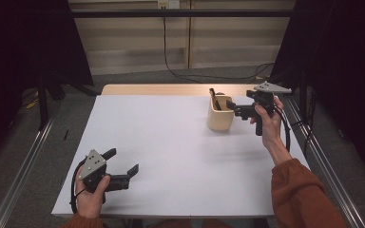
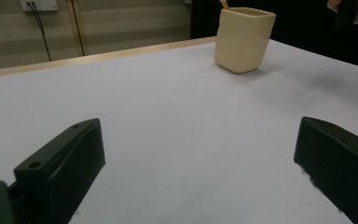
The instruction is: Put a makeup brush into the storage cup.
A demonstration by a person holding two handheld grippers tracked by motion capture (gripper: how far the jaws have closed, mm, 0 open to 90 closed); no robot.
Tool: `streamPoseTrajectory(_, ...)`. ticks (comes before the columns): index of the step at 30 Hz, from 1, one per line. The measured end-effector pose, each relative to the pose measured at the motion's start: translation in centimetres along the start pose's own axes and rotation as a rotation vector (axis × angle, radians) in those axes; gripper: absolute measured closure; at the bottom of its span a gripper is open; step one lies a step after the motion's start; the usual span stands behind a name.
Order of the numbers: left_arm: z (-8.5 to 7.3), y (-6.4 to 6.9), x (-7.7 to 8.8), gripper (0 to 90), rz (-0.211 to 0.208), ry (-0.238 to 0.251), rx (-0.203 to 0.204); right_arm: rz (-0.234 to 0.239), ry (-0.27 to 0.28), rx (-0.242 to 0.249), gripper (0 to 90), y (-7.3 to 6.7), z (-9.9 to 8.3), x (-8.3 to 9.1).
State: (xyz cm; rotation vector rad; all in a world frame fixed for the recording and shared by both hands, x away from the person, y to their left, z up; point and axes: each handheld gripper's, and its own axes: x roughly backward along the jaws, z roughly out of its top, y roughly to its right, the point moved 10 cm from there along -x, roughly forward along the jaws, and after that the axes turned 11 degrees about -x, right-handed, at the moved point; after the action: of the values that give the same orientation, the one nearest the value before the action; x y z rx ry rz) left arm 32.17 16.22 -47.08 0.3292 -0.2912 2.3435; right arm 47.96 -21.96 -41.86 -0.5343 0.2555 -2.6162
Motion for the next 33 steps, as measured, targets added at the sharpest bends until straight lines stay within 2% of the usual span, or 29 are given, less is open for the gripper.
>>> streamPoseTrajectory(2, 0.1, 0.0, 0.0, 1.7, 0.001, 0.003, 0.004, -0.010, 0.024, 0.002, 0.0, -0.1, 0.0, 0.5)
streamPoseTrajectory(5, 0.1, 0.0, 0.0, 1.7, 0.000, 0.004, 0.004, 0.008, 0.005, 0.011, 0.0, -0.5, -0.4, 0.9)
streamPoseTrajectory(8, 0.1, 0.1, 0.0, 1.7, -0.002, 0.004, 0.005, -0.013, 0.039, 0.016, 0.2, -0.5, -0.6, 1.5)
streamPoseTrajectory(14, 0.2, 0.3, -0.2, 1.7, 0.002, 0.003, 0.000, -0.033, 0.005, 0.029, 0.0, -0.6, -1.8, 2.3)
streamPoseTrajectory(26, 0.2, 0.2, -0.1, 1.7, 0.002, 0.005, -0.002, -0.039, -0.028, 0.041, 0.0, -0.2, -4.0, 4.9)
streamPoseTrajectory(33, 0.3, 0.2, 0.0, 1.7, 0.005, 0.009, -0.001, -0.048, -0.028, 0.021, 0.0, 0.3, -5.3, 6.9)
